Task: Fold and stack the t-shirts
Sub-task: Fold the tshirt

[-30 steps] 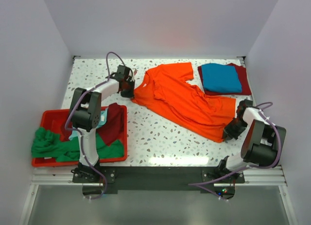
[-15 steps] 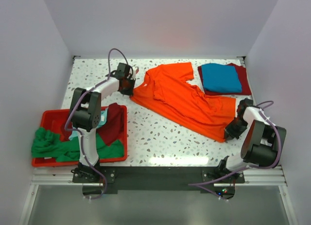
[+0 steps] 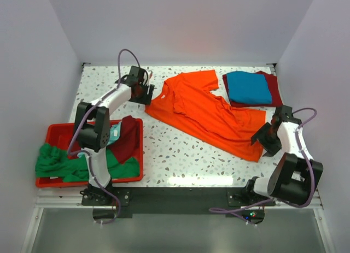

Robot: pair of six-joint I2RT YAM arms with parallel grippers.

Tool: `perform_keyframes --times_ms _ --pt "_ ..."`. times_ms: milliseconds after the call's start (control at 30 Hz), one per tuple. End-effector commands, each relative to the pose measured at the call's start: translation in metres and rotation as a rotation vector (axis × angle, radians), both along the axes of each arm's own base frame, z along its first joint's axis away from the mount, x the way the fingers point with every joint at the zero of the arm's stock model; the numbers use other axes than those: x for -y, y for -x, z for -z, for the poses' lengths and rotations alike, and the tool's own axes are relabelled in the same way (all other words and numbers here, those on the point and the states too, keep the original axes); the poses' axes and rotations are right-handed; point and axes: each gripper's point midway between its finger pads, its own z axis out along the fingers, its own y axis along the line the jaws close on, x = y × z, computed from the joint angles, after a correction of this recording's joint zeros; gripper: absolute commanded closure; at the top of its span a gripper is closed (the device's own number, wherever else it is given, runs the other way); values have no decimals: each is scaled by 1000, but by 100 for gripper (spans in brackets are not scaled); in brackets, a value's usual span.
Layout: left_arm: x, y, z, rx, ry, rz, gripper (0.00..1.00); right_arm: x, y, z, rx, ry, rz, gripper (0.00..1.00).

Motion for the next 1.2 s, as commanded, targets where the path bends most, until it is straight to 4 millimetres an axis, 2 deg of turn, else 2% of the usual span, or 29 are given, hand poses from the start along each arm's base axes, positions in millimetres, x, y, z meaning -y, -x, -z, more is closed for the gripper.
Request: perform_keyframes --times_ms 0,67,133,167,233,333,367,533,633,733,1033,1167 --pt "19 -18 -63 155 54 17 28 -2 -16 -30 122 0 13 31" --pt "34 -20 -76 190 89 36 28 -3 -17 -33 143 2 11 31" --pt "57 -19 -88 224 143 58 27 -10 -22 -34 176 -37 -7 32" --pt "76 -13 -88 215 195 100 27 -13 -20 -30 172 -50 -12 33" --pt "103 -6 -90 215 290 132 27 -17 -22 -24 178 -73 -35 33" --pt "122 -5 -85 210 391 123 26 -13 -26 -18 175 -57 -52 34" --pt "124 -2 -76 187 406 122 26 -10 -26 -16 170 -42 -58 35" --pt "126 -6 -45 163 417 99 26 -2 -48 -9 191 -34 -54 48" --pt "124 -4 -26 157 413 96 25 2 -62 -6 197 -41 -48 51" --pt "121 -5 -17 165 422 80 25 4 -70 0 191 -50 -46 53" --pt "102 12 24 82 365 24 25 6 -74 14 180 -56 -63 59" --pt "90 17 34 60 342 -13 25 11 -75 15 168 -45 -62 60"
